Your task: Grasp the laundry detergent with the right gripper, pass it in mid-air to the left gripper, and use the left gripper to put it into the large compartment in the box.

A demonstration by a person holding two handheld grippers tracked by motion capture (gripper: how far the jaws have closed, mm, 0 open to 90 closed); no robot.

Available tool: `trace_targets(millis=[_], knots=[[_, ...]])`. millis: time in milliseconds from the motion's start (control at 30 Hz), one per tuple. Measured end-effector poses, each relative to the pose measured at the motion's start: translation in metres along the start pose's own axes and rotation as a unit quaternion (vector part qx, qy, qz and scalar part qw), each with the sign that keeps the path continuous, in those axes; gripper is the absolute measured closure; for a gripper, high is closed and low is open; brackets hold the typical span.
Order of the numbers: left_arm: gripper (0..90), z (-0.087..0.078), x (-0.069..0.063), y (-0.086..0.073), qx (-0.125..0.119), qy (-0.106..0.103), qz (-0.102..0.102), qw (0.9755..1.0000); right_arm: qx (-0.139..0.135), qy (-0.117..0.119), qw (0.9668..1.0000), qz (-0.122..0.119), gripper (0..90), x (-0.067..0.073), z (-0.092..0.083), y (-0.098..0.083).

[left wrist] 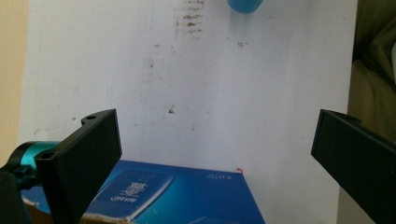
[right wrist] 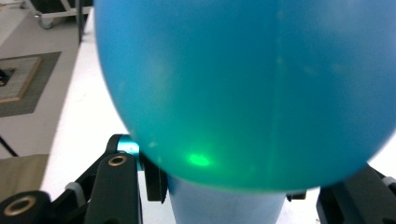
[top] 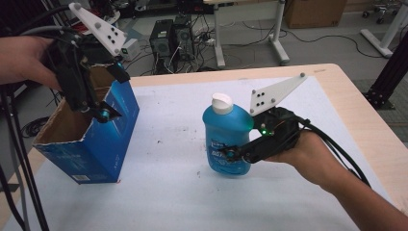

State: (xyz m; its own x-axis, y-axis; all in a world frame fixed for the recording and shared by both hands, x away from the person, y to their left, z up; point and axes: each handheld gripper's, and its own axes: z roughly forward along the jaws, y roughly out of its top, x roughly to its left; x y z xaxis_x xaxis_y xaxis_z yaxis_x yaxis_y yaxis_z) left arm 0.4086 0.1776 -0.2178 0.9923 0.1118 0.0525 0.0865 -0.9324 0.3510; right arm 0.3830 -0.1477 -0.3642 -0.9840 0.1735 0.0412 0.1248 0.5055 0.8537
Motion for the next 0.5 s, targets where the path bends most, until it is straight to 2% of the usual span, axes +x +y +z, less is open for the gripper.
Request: trace_targets(millis=[133,233,400,500], knots=[[1.6,0.003,-0.004,0.01,0.006,-0.005,0.004,1.0,0.003,0.011,0.9999,-0.004,45.2,0.0,-0.006,0.008],[1.7,0.004,-0.007,0.019,0.001,-0.008,0.001,1.0,0.009,0.014,0.9998,-0.009,45.3,0.0,-0.009,0.012],[1.7,0.008,-0.016,0.036,0.008,-0.018,0.02,0.9996,0.026,0.023,0.9994,-0.009,45.2,-0.003,-0.012,0.017],[1.6,0.011,-0.019,0.046,0.009,-0.026,0.025,0.9993,0.034,0.027,0.9989,-0.019,45.2,-0.003,-0.013,0.021]])
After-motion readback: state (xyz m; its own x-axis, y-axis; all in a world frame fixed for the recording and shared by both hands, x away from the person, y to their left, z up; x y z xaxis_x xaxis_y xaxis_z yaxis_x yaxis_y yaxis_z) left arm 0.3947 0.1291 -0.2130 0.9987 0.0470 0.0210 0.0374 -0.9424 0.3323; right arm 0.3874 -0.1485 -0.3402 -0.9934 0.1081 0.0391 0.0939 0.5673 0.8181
